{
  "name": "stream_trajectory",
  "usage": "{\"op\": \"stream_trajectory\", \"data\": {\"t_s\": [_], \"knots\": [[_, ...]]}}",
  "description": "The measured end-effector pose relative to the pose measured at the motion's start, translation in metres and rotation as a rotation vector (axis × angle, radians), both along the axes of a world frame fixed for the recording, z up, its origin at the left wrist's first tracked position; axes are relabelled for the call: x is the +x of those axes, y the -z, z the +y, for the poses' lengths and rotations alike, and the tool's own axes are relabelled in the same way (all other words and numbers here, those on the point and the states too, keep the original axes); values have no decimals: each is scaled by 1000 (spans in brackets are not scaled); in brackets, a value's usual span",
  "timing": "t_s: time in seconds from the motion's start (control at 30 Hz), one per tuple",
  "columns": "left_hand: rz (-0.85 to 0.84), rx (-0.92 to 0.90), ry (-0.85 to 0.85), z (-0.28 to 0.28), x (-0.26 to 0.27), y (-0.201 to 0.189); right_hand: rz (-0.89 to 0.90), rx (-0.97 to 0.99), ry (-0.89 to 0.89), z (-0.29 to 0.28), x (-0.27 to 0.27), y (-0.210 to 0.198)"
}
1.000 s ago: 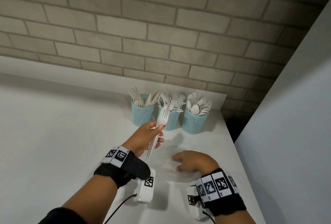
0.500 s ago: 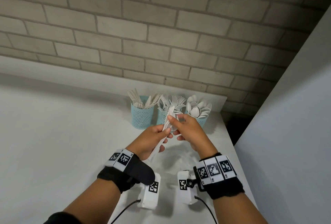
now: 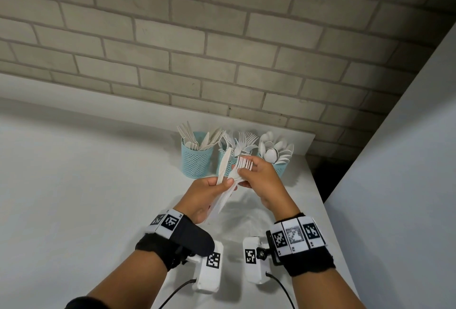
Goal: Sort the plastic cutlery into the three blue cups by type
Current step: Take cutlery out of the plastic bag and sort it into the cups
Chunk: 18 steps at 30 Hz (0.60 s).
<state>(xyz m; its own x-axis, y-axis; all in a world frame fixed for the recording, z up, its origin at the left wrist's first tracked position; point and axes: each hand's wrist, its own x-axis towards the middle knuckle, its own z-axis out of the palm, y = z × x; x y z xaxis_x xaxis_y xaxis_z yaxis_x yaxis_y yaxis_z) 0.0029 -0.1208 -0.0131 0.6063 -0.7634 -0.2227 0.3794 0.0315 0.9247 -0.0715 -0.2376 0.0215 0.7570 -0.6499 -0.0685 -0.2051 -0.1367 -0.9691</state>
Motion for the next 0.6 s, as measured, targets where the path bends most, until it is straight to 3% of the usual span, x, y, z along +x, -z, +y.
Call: {"op": "stream_trajectory", "data": {"t_s": [0.23,0.4,0.5,0.6], "knots": [[-84,40,-70,-7,4,-2,-24,67,8,-8,10,-15],[86,-21,-97,-8,13,-13,-200,-79,271,-40,25,-54],[77,-13,-97,-7,18,-17,-393,-201,446,-54,28,-75],[58,10,-89,-8,19,-21,-458,-408,528,-55,35,-77]]}}
